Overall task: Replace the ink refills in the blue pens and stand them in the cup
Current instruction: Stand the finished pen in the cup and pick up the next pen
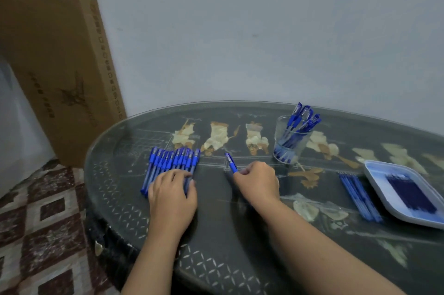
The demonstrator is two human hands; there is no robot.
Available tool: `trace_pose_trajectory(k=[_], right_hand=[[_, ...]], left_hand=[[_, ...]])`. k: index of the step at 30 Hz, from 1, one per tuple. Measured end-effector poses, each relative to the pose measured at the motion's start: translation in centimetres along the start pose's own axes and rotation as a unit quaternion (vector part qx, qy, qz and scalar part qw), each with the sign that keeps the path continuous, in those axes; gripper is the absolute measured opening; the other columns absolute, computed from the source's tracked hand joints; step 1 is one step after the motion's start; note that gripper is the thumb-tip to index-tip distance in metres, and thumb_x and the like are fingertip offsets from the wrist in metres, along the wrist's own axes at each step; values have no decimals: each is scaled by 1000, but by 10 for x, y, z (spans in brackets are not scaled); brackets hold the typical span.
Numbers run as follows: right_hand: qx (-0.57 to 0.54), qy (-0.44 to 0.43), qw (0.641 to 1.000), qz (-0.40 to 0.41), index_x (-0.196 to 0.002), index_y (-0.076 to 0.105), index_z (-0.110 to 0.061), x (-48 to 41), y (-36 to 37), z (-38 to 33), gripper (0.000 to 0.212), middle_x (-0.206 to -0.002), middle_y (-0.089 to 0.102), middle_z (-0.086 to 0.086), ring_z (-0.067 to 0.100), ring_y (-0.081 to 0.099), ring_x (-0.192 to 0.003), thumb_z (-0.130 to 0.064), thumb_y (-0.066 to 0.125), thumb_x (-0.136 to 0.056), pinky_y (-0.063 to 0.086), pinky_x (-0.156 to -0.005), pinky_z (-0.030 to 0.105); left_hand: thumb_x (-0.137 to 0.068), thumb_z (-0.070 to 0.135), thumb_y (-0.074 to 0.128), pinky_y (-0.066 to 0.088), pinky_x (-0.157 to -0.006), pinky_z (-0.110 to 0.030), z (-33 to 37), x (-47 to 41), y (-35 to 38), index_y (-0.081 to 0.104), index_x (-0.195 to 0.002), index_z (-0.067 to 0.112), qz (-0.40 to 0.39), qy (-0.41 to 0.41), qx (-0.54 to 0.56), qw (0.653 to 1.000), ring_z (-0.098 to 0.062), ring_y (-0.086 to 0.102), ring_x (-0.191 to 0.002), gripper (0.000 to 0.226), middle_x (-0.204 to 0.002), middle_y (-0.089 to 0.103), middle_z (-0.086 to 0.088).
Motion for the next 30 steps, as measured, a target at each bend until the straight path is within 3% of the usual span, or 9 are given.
trace_pose_trajectory(k=[4, 7, 12, 15, 17, 20, 22, 25, 30], right_hand=[[-5, -49, 998, 26, -69, 60, -25, 5, -31, 37, 11, -75, 66, -6, 22, 63, -83, -27, 63, -79, 50, -79, 32], [-10, -98, 995, 24, -69, 58, -27, 12, -53, 71, 14, -67, 61, -11, 15, 62, -73, -24, 68, -79, 52, -76, 36], [-5, -185, 982, 40, -80, 64, -23, 23, -82, 125, 10, -73, 64, -11, 7, 60, -71, -18, 72, -81, 50, -71, 30], [-15, -206, 977, 58, -82, 63, -29, 25, -93, 150, 20, -76, 63, -15, 3, 60, -75, -13, 75, -80, 47, -70, 20], [-24, -211, 973, 86, -86, 63, -36, 24, -96, 162, 29, -81, 63, -17, 3, 61, -79, -9, 73, -79, 49, -76, 23], [-29, -235, 964, 122, -96, 66, -36, 21, -95, 171, 28, -90, 62, -20, 8, 62, -85, -13, 66, -80, 52, -81, 41], [-35, -245, 960, 134, -96, 66, -36, 20, -92, 174, 24, -91, 59, -20, 8, 60, -85, -17, 59, -82, 51, -79, 44], [-39, -255, 956, 142, -97, 66, -34, 21, -87, 175, 22, -91, 55, -19, 8, 57, -85, -18, 62, -82, 50, -79, 41], [-43, -253, 954, 158, -93, 70, -34, 20, -87, 174, 14, -85, 64, -22, 2, 52, -82, -31, 67, -80, 42, -79, 31]], left_hand=[[-77, 6, 74, 40, -91, -48, 6, 1, -6, 71, -96, 13, 62, 5, 14, 998, -34, 60, -102, 20, -102, 69, -7], [-81, 12, 70, 41, -91, -49, 22, 5, -4, 70, -98, 14, 62, 35, 20, 997, -33, 59, -103, 16, -103, 68, -5], [-88, 32, 58, 42, -101, -47, 80, 12, 18, 65, -109, 26, -59, 103, 106, 987, -18, 56, -113, 23, -110, 63, 10], [-87, 28, 68, 41, -101, -33, 121, 24, 39, 64, -110, 34, -161, 156, 171, 959, -3, 55, -110, 24, -107, 58, 27], [-85, 26, 72, 42, -96, -23, 142, 32, 52, 68, -106, 32, -200, 171, 204, 943, 4, 56, -103, 23, -105, 62, 26], [-82, 20, 75, 47, -88, -19, 153, 35, 68, 74, -94, 32, -224, 153, 248, 930, 5, 61, -95, 17, -95, 70, 21], [-81, 18, 77, 49, -88, -19, 152, 36, 74, 74, -88, 37, -226, 149, 257, 928, 4, 63, -93, 21, -91, 71, 24], [-79, 15, 79, 45, -84, -11, 148, 35, 73, 71, -84, 44, -221, 151, 264, 927, 5, 64, -91, 31, -90, 69, 28], [-77, 10, 79, 44, -85, -9, 148, 35, 72, 74, -87, 36, -228, 146, 289, 918, 4, 65, -92, 28, -91, 71, 24]])
Point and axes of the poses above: each hand's wrist, its own x-axis away from the middle knuckle, its own y-axis out of the palm, z = x × y, the point moved 2 cm from there along -x, towards the middle knuckle
